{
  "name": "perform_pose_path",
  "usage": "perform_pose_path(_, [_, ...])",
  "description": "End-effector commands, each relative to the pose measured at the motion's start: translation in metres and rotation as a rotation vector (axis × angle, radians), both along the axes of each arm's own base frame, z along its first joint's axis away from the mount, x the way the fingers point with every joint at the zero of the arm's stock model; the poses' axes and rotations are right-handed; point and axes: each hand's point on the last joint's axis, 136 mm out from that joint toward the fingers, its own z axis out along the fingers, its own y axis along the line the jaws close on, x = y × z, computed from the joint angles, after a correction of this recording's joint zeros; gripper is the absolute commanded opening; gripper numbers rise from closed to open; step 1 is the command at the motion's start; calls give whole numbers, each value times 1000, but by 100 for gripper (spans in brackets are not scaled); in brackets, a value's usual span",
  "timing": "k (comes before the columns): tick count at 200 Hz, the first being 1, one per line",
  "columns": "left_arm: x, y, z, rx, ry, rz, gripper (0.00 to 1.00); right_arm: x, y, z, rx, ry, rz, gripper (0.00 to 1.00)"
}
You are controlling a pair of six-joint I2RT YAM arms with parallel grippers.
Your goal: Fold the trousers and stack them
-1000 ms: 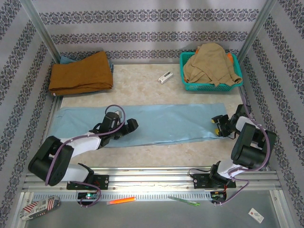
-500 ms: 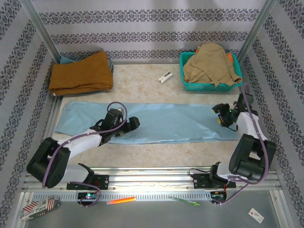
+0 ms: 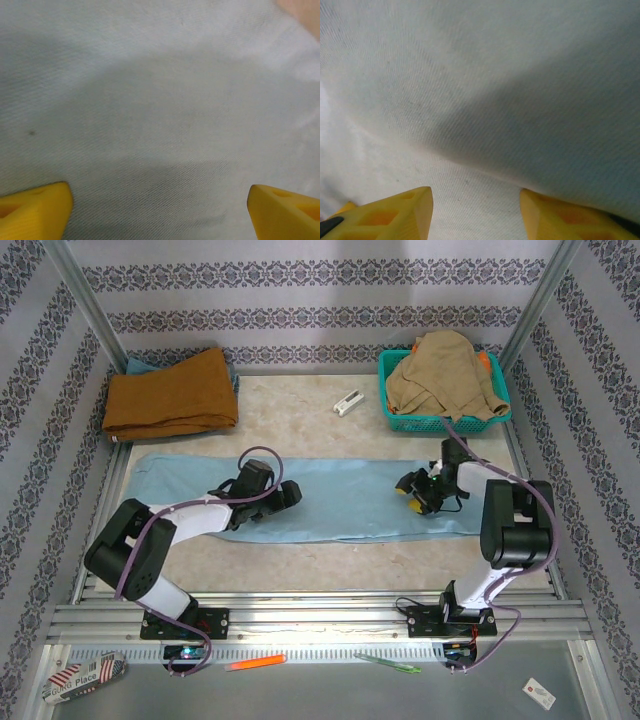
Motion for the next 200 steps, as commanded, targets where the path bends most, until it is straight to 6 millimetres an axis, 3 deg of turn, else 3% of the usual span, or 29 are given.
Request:
perform_pose_path(1, [-11, 60, -33, 47, 83, 135, 92, -3, -15, 1, -5, -22, -10, 54])
perform_pose_path(31, [-13, 90, -44, 50, 135, 175, 92, 2, -13, 13, 22, -54, -17, 55])
perform_pose_path(54, [-3, 98, -28, 57, 101, 183, 92, 9, -13, 34, 10, -130, -1, 55])
perform_pose_path(68, [7, 96, -11, 67, 75, 152, 92, 10, -25, 48, -63, -159, 3, 55])
perform_pose_path(81, [14, 82, 12, 17, 66, 94, 91, 10, -42, 60, -167, -174, 3, 56])
perform_pose_path(93, [18, 55, 45, -26, 17, -4, 90, 7, -60, 67, -296, -156, 24, 59])
perform_pose_path(103, [17, 39, 68, 50, -17, -70, 92, 6, -72, 70, -355, -137, 21, 62])
perform_pose_path(118, [12, 16, 82, 170, -32, -165, 94, 7, -83, 69, -388, -136, 9, 68])
perform_pose_path(133, [10, -7, 68, 146, 10, -210, 93, 11, -96, 66, -425, -127, -5, 72])
perform_pose_path(155, [8, -19, 33, 84, 91, -193, 91, 12, -120, 59, -516, -42, 5, 74])
perform_pose_path(200, [10, 1, -10, 90, 146, -117, 92, 15, -138, 27, -511, 89, 20, 76])
